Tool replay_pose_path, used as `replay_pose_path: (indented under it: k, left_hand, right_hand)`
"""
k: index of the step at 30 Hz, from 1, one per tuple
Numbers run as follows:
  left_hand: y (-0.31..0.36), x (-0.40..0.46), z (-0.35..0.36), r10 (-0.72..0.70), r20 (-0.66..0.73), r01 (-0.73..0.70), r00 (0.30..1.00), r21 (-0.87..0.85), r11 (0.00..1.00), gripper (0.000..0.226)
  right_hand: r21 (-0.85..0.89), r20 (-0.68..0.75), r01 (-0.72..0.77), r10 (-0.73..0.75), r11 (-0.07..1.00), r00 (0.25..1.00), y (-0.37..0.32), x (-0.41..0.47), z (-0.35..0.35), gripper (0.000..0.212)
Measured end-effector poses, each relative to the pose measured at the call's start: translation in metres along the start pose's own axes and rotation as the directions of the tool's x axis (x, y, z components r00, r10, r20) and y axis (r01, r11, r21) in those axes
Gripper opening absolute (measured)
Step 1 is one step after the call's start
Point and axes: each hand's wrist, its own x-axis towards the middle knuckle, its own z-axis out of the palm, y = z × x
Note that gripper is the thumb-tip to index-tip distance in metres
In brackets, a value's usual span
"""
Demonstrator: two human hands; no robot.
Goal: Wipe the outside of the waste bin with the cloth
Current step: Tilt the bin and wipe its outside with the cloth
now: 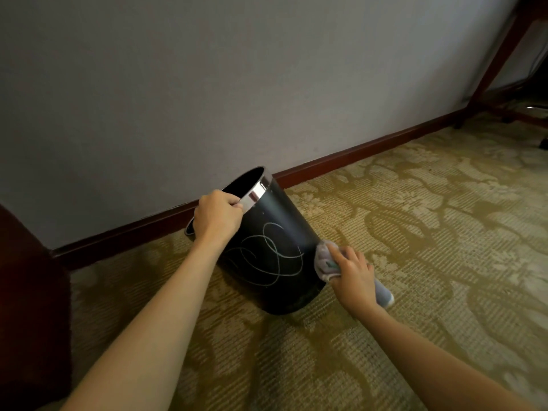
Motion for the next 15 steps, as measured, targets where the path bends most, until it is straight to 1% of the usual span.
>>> replay_pose_path:
  k: [2,4,5,8,10,12,15]
  left_hand:
    - [0.002,-0.002,-0.001,0.013,-0.003,-0.013,1.0,0.035,0.999,0.022]
    - [0.009,-0.008,0.001,0.038,0.005,-0.038,0.999,0.053,0.998,0.034]
    - [0.013,-0.01,0.002,0.052,0.008,-0.052,0.999,0.056,0.997,0.04]
    - [0.023,-0.013,0.01,0.068,0.017,-0.069,0.998,0.081,0.994,0.043]
    - [0.028,-0.013,0.014,0.078,0.022,-0.08,0.997,0.1,0.992,0.043]
    - [0.028,-0.012,0.015,0.08,0.027,-0.083,0.996,0.113,0.99,0.042]
    - [0.023,-0.008,0.013,0.072,0.023,-0.074,0.997,0.12,0.99,0.037]
  right_hand:
    - [-0.009,0.033,-0.047,0.047,0.999,0.998,0.006,0.0,-0.002,0.06]
    - [0.026,0.015,-0.065,0.065,0.998,0.998,-0.005,0.009,-0.011,0.058]
    - [0.073,-0.01,-0.061,0.062,0.995,0.998,-0.015,0.015,-0.016,0.059]
    - [0.253,-0.123,0.028,0.003,0.967,0.992,-0.05,0.033,-0.035,0.061]
    - [0.326,-0.209,0.121,-0.053,0.938,0.976,-0.071,0.043,-0.047,0.062]
    - [0.319,-0.268,0.207,-0.122,0.925,0.956,-0.082,0.049,-0.054,0.063]
    - [0.255,-0.272,0.256,-0.185,0.932,0.944,-0.078,0.048,-0.05,0.063]
